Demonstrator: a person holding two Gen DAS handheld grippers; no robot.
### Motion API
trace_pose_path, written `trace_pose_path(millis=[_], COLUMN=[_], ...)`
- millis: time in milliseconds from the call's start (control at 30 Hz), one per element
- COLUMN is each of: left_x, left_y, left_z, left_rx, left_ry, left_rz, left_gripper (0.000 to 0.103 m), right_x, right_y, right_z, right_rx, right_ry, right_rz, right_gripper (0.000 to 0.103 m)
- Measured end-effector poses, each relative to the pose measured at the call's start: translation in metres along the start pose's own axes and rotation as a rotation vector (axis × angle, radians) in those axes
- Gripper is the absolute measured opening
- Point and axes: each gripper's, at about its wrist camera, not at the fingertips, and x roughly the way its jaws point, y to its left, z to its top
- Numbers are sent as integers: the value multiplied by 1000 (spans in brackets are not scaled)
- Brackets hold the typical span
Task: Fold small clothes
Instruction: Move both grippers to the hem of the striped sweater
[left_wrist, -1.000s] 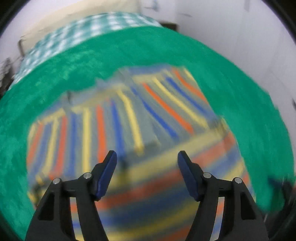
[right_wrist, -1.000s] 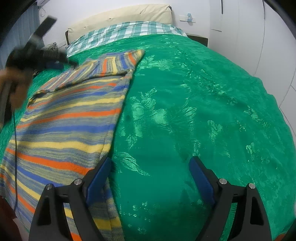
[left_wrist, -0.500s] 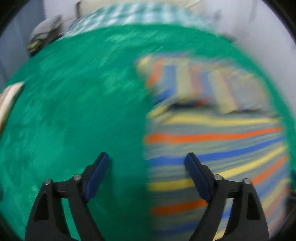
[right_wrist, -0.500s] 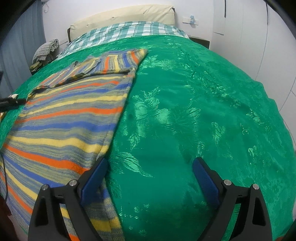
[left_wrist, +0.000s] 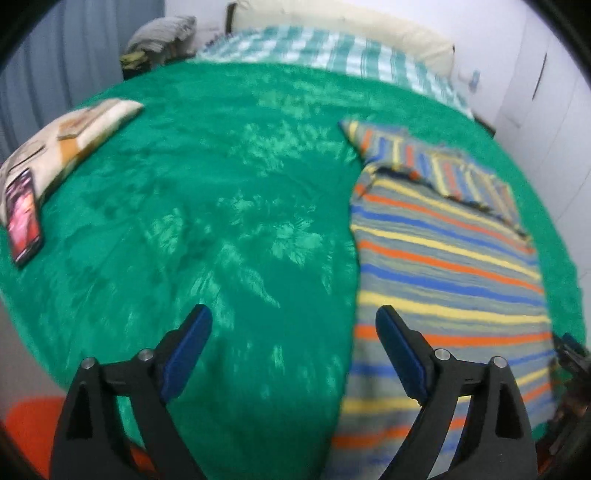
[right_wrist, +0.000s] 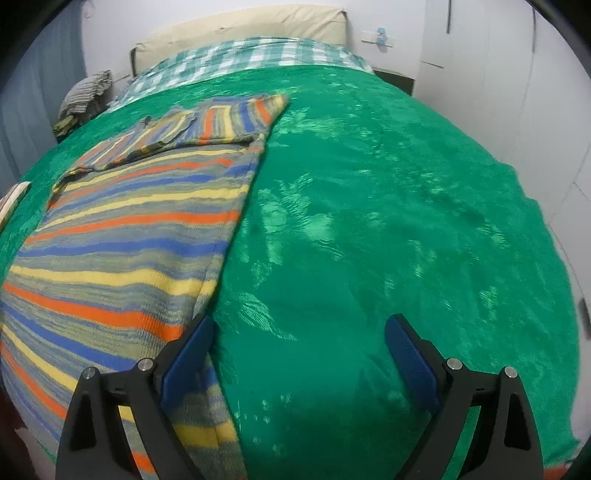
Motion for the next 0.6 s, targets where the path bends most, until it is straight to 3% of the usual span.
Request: trace_pose_path(millis=[167, 267, 600], left_x=[-16, -11, 2], left_y=[-12, -12, -10], left_z=[-6, -10, -31], left_rx=[10, 23, 57], left_ry=[-32, -33, 3], left_rz=[-33, -12, 20], left_gripper=[94, 95, 95], right_x=[-30, -40, -49], right_y=[6, 10, 8], right_z=[0, -3, -10], right_rx=[-51, -79, -103], right_ry=[-62, -79, -85], right_rz=[-96, -125, -149], right_gripper=[93, 93, 93])
